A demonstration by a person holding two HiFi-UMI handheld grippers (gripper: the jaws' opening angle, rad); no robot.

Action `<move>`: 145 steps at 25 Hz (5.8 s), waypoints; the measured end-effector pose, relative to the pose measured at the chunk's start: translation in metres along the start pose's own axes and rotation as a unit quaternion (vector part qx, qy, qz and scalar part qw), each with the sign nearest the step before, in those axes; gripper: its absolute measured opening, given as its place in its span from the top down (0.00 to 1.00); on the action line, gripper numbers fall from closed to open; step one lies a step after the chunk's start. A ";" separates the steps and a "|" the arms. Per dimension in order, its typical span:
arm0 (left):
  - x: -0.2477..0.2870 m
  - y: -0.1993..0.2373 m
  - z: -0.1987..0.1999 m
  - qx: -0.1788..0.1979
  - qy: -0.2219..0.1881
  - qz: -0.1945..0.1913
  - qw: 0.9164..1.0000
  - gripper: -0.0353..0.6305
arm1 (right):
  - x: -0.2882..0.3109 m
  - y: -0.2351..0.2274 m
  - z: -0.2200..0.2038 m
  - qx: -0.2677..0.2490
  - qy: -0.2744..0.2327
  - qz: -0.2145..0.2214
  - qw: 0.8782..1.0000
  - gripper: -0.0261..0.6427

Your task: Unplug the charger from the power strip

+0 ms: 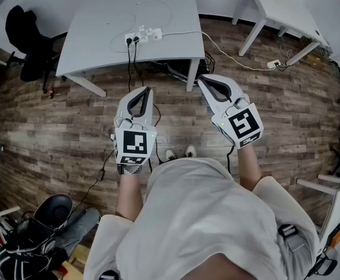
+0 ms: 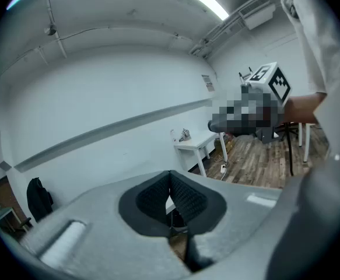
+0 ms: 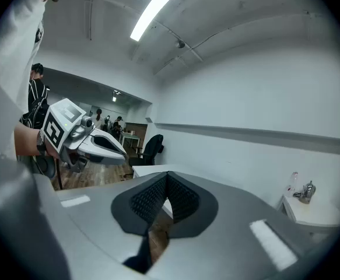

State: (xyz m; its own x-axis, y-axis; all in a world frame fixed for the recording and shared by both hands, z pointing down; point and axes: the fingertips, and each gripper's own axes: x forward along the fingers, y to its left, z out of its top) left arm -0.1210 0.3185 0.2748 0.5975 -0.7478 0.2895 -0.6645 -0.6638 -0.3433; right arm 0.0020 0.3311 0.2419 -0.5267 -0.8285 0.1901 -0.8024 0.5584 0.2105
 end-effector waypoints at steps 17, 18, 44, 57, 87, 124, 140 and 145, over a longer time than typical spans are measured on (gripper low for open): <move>0.037 0.007 0.009 -0.021 -0.005 0.025 0.999 0.94 | 0.006 -0.029 -0.014 0.023 -0.015 0.007 1.000 0.96; 0.040 0.006 0.011 -0.028 -0.008 0.033 0.999 0.94 | 0.008 -0.032 -0.015 0.021 -0.016 0.008 1.000 0.96; 0.182 0.095 -0.046 -0.075 0.027 0.040 0.996 0.94 | 0.159 -0.133 -0.042 0.053 -0.002 0.037 0.998 0.96; 0.258 0.159 -0.100 -0.104 0.083 0.019 0.991 0.90 | 0.274 -0.165 -0.052 0.039 0.025 0.042 0.998 0.96; 0.389 0.157 -0.192 -0.248 0.216 0.074 0.942 0.71 | 0.415 -0.204 -0.217 0.011 0.154 0.241 0.958 0.87; 0.455 0.173 -0.264 -0.303 0.238 0.150 0.911 0.73 | 0.496 -0.156 -0.329 -0.019 0.220 0.353 0.909 0.90; 0.455 0.171 -0.263 -0.296 0.240 0.167 0.909 0.74 | 0.495 -0.157 -0.329 -0.011 0.220 0.347 0.912 0.90; 0.454 0.169 -0.262 -0.327 0.226 0.164 0.903 0.73 | 0.493 -0.157 -0.329 -0.013 0.216 0.348 0.912 0.90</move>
State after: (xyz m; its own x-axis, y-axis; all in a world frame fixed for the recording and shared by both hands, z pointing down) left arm -0.0798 -0.1367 0.5824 0.1734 -0.7361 0.6543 -0.9838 -0.1600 0.0808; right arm -0.0389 -0.1514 0.6184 -0.7422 -0.1819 0.6450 -0.3052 0.9486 -0.0837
